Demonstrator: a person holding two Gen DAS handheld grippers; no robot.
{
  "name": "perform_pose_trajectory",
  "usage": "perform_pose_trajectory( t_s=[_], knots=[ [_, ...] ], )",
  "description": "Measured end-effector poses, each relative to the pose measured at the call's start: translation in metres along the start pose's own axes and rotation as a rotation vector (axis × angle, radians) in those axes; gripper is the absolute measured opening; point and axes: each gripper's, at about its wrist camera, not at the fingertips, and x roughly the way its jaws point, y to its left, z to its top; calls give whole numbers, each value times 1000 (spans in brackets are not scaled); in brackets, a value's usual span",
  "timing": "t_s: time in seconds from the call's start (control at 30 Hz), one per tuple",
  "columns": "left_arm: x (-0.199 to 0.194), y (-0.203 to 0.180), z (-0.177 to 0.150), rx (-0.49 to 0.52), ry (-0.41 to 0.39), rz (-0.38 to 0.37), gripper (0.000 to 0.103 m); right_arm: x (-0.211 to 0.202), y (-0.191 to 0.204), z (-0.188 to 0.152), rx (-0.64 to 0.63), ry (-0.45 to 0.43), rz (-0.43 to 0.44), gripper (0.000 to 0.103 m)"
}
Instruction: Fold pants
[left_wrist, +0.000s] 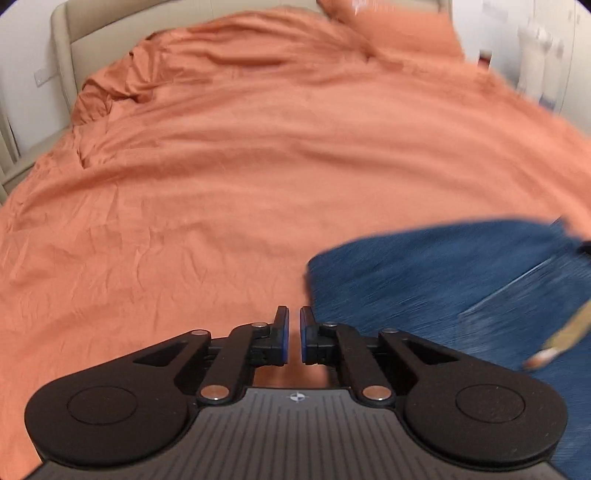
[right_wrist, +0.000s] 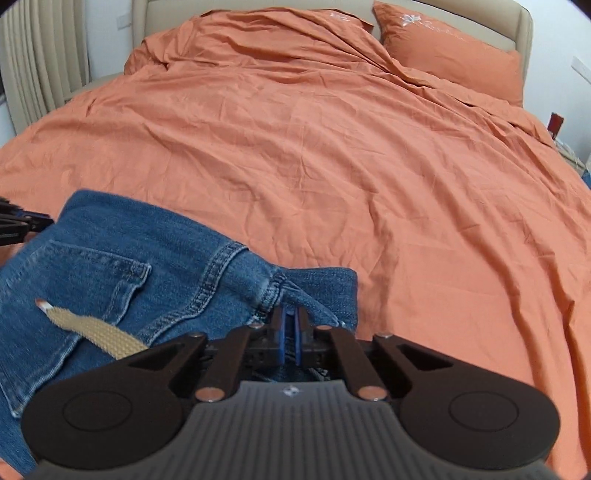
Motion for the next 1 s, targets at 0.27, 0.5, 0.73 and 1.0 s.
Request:
perform_pose_trajectory(
  t_s=[0.27, 0.5, 0.73, 1.0],
  knots=[
    [-36, -57, -27, 111, -24, -106, 7, -64, 16, -32, 98, -107, 24, 7],
    [-4, -59, -48, 120, 62, -25, 7, -47, 12, -74, 181, -53, 23, 6],
    [-42, -38, -40, 57, 58, -17, 24, -61, -4, -73, 219, -54, 54, 12],
    [-45, 16, -45, -295, 75, -198, 63, -66, -61, -71, 456, -33, 248, 57]
  ],
)
